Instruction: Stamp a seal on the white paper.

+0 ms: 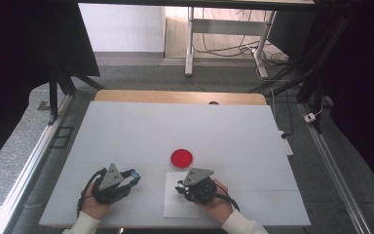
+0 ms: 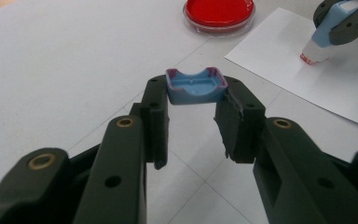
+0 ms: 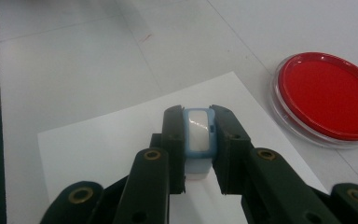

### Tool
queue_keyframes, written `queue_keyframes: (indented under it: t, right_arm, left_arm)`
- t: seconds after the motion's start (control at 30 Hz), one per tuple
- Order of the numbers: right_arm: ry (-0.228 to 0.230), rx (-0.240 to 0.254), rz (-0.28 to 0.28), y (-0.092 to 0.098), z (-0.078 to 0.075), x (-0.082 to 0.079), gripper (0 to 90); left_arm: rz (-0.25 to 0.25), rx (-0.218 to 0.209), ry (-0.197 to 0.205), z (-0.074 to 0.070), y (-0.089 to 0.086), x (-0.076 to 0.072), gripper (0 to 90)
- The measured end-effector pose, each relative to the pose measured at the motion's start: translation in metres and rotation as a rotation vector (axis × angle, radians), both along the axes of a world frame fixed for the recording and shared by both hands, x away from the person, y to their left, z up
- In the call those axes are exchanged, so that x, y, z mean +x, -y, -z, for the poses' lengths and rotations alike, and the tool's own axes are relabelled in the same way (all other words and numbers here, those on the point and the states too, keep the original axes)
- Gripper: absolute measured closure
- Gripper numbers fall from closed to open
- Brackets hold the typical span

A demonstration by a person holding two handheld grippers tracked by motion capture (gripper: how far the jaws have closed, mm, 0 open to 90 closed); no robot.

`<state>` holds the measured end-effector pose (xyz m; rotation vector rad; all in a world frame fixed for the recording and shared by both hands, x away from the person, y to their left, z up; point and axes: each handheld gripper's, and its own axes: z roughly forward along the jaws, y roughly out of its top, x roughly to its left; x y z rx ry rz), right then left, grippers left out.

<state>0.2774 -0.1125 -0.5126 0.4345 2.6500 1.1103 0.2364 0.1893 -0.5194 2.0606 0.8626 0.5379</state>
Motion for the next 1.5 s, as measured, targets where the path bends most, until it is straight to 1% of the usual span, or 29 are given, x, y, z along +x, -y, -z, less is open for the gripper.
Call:
queue_keyframes:
  t: [0.1,0.13,0.2,0.3,0.33,0.8,0.83,0.97,1.17,1.27,1.33,1.47,1.5]
  right_arm:
    - [-0.002,-0.001,0.001,0.0013,0.0000,0.0007,75.8]
    - [-0.010,0.011,0.003,0.0013,0.0005,0.0008,75.8]
    - [-0.009,0.019,-0.001,0.0018,0.0012,0.0015,75.8]
    - [-0.010,0.016,-0.003,0.0015,0.0009,0.0017,75.8]
    - [-0.015,0.008,0.000,0.0016,0.0001,0.0017,75.8]
    - [-0.011,0.001,0.002,0.0006,-0.0004,0.0017,75.7]
    - [-0.018,0.011,0.003,0.0005,0.0000,0.0020,75.7]
    - [-0.032,0.022,-0.001,0.0020,0.0000,0.0043,75.5]
    - [-0.023,0.032,0.011,0.0021,0.0003,0.0029,75.4]
    - [-0.027,0.040,0.018,0.0029,-0.0007,0.0032,75.3]
    - [-0.037,0.062,0.018,0.0044,-0.0027,0.0041,75.2]
    - [-0.034,0.054,0.021,0.0059,-0.0042,0.0050,75.1]
    - [-0.040,0.063,0.023,0.0062,-0.0048,0.0051,75.1]
  left_arm:
    - [0.000,0.002,-0.002,0.0002,-0.0001,0.0000,64.7]
    - [0.000,0.002,-0.001,0.0001,-0.0002,-0.0001,64.7]
    - [-0.001,0.000,0.000,0.0000,-0.0005,-0.0002,64.6]
    - [-0.005,-0.002,-0.001,0.0001,-0.0010,-0.0001,64.6]
    - [-0.004,0.000,-0.001,0.0002,-0.0011,0.0001,64.6]
    - [-0.005,-0.001,0.001,0.0001,-0.0006,-0.0001,64.6]
    - [-0.006,-0.001,0.001,0.0002,-0.0007,0.0000,64.6]
    - [-0.006,0.001,-0.001,0.0005,-0.0010,0.0005,64.6]
    - [-0.004,0.001,0.000,0.0007,-0.0011,0.0008,64.6]
    - [-0.003,0.003,-0.001,0.0011,-0.0011,0.0012,64.6]
    - [-0.003,0.002,-0.002,0.0010,-0.0012,0.0012,64.6]
    - [-0.004,0.001,0.000,0.0008,-0.0015,0.0009,64.6]
    - [-0.003,0.001,0.000,0.0008,-0.0015,0.0009,64.6]
